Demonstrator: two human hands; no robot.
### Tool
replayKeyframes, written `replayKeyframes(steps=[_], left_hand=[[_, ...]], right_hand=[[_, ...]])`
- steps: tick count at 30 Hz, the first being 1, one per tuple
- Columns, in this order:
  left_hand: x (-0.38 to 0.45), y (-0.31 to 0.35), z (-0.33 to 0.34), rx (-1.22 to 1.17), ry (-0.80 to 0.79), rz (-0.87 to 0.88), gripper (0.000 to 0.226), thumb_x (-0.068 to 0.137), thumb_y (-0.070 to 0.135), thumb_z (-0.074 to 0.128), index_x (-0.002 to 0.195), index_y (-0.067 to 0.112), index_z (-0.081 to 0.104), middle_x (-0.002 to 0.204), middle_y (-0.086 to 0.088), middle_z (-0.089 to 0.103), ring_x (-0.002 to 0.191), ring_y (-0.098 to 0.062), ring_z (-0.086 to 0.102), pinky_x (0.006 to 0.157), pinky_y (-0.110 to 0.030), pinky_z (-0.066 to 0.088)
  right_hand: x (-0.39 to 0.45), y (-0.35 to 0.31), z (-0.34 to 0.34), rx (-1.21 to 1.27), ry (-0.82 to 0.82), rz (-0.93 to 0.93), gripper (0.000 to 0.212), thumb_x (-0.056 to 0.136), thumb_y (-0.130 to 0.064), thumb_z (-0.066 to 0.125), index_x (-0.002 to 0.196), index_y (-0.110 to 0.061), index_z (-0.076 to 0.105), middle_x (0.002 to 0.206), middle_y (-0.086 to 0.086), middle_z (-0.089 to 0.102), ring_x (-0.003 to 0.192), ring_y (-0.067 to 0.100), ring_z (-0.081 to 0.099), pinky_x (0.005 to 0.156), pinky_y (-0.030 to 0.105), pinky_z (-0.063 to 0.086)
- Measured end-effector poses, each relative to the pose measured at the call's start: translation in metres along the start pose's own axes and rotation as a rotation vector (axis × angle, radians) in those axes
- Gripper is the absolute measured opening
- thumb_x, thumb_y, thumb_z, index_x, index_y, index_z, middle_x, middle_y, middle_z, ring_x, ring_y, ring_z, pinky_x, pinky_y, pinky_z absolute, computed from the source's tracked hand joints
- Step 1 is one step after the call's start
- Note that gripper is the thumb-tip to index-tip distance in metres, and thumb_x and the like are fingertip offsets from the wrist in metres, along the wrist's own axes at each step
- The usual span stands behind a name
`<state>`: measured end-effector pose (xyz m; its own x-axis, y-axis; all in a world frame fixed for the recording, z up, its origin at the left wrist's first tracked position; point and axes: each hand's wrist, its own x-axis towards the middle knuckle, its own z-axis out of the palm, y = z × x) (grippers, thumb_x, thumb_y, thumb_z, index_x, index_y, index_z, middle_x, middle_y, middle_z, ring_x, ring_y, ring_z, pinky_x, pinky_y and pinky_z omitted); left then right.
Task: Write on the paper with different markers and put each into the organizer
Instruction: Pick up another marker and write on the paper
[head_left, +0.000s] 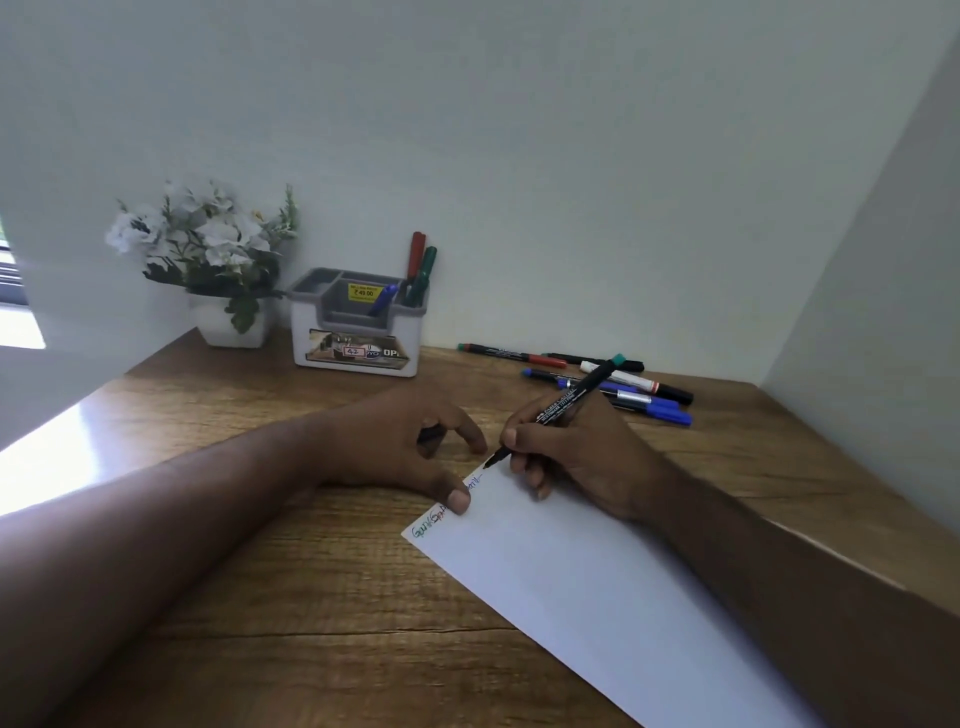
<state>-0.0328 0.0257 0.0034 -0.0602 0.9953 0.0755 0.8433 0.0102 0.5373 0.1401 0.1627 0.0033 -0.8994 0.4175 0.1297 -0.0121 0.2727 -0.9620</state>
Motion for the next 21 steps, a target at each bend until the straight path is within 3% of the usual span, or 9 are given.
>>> replayKeyframes(steps=[8, 13, 18, 21], left_hand=[[0.0005, -0.0004, -0.0004, -0.021, -0.018, -0.019, 0.059, 0.064, 0.060, 0.077, 0.118, 0.043, 0.061, 0.083, -0.005, 0.062, 0.068, -0.008, 0.049, 0.062, -0.027, 0.039], [-0.0001, 0.0019, -0.0009, -0.008, -0.030, -0.044, 0.061, 0.063, 0.062, 0.076, 0.119, 0.045, 0.060, 0.085, 0.001, 0.062, 0.071, -0.009, 0.051, 0.064, -0.025, 0.040], [-0.0004, 0.0038, -0.0006, -0.005, -0.019, -0.054, 0.062, 0.061, 0.061, 0.075, 0.119, 0.043, 0.061, 0.071, 0.012, 0.052, 0.064, -0.003, 0.047, 0.060, -0.023, 0.036], [-0.0004, 0.0037, -0.0015, -0.005, -0.033, -0.052, 0.059, 0.063, 0.059, 0.076, 0.119, 0.044, 0.061, 0.076, 0.011, 0.055, 0.068, -0.004, 0.049, 0.062, -0.024, 0.037]], right_hand=[[-0.0020, -0.0007, 0.0014, -0.074, -0.020, 0.001, 0.011, 0.083, 0.002, 0.065, 0.075, -0.002, 0.070, 0.058, 0.011, 0.065, 0.043, 0.016, 0.055, 0.042, 0.025, 0.049], [-0.0022, -0.0016, 0.0020, -0.082, -0.008, 0.002, 0.011, 0.083, 0.002, 0.065, 0.074, -0.002, 0.069, 0.057, 0.012, 0.064, 0.042, 0.016, 0.055, 0.042, 0.025, 0.049], [-0.0031, -0.0018, 0.0021, -0.096, -0.006, -0.008, 0.010, 0.083, 0.001, 0.066, 0.074, -0.001, 0.069, 0.058, 0.013, 0.064, 0.042, 0.017, 0.054, 0.042, 0.026, 0.048], [-0.0032, -0.0023, 0.0023, -0.107, 0.009, -0.011, 0.011, 0.084, 0.001, 0.065, 0.074, -0.002, 0.069, 0.057, 0.012, 0.064, 0.041, 0.017, 0.054, 0.043, 0.026, 0.049]])
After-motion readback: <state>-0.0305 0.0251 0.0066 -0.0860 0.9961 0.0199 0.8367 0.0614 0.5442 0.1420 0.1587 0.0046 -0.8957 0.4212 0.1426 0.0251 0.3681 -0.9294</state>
